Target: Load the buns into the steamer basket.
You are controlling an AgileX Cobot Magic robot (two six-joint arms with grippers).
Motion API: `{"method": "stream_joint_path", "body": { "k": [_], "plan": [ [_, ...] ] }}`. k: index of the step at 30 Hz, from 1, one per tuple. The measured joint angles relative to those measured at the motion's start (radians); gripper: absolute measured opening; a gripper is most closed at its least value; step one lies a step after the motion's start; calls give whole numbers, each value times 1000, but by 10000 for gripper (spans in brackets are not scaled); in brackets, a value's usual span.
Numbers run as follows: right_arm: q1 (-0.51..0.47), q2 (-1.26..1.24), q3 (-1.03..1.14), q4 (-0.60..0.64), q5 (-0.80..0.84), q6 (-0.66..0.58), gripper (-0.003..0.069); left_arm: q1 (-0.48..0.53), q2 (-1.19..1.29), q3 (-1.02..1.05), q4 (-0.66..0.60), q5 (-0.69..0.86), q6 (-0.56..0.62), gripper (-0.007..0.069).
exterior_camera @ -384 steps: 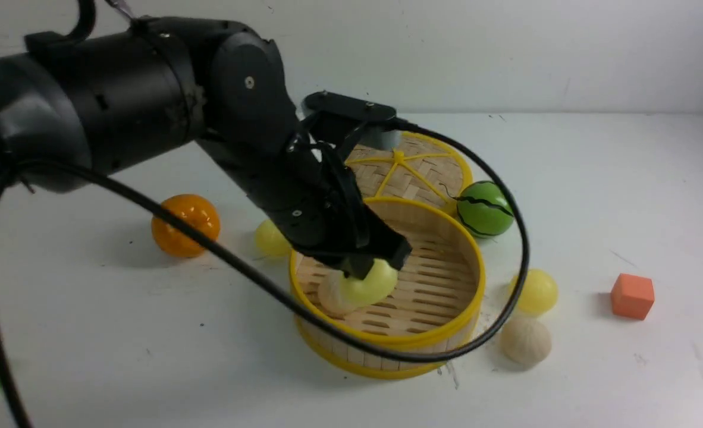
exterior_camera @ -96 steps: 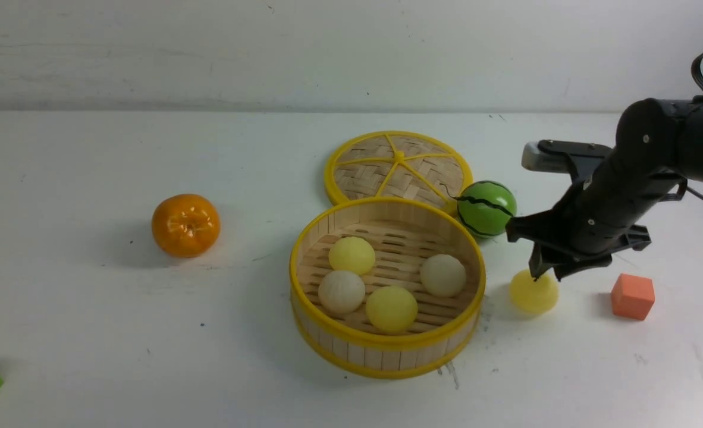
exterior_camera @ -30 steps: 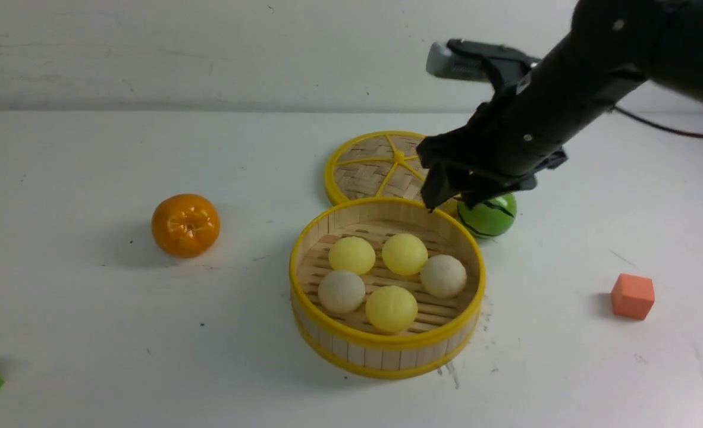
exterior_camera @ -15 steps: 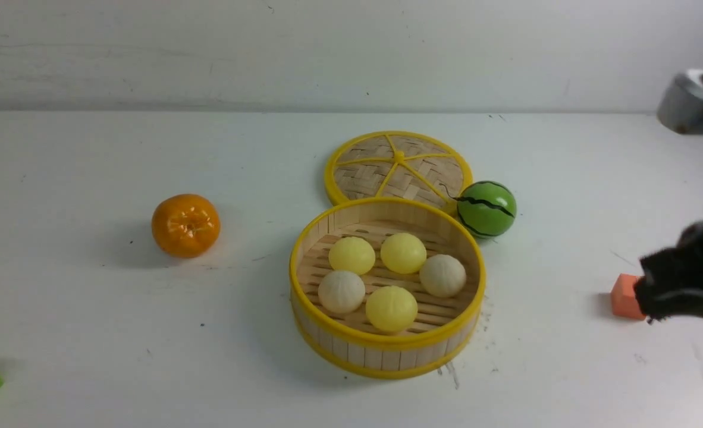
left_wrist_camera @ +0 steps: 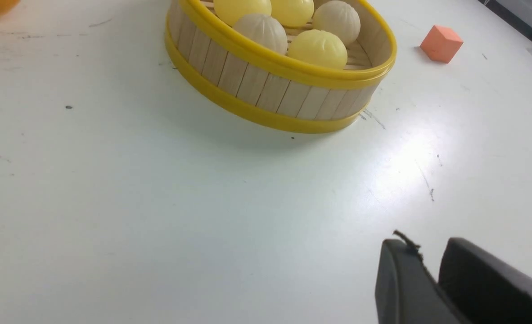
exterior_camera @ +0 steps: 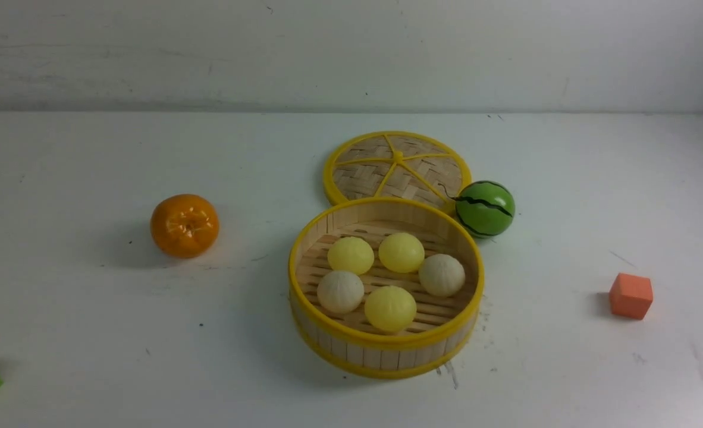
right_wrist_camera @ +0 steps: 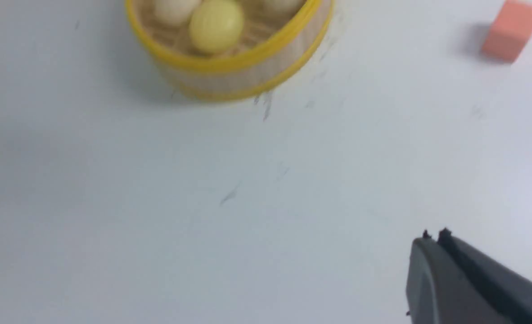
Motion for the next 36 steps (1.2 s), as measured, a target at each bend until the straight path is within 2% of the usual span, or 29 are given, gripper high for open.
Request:
{"method": "stream_joint_path", "body": {
  "k": [3, 5, 7, 9, 13, 18, 36],
  "plan": [
    [-89, -117, 155, -3, -206, -37, -15, 0, 0, 0, 0, 0, 0, 129],
    [-162, -275, 400, -25, -426, -100, -15, 0, 0, 0, 0, 0, 0, 132],
    [-178, -338, 504, -50, -519, -118, -14, 0, 0, 0, 0, 0, 0, 134],
    [-204, -464, 707, -94, -621, -125, -14, 0, 0, 0, 0, 0, 0, 137],
    [-220, -553, 857, -124, -659, -81, -14, 0, 0, 0, 0, 1, 0, 137],
    [-224, -560, 876, -127, -711, -46, -13, 0, -1, 0, 0, 2, 0, 141],
    [-224, -560, 877, -127, -719, -42, -5, 0, -1, 0, 0, 3, 0, 155]
  ]
}}
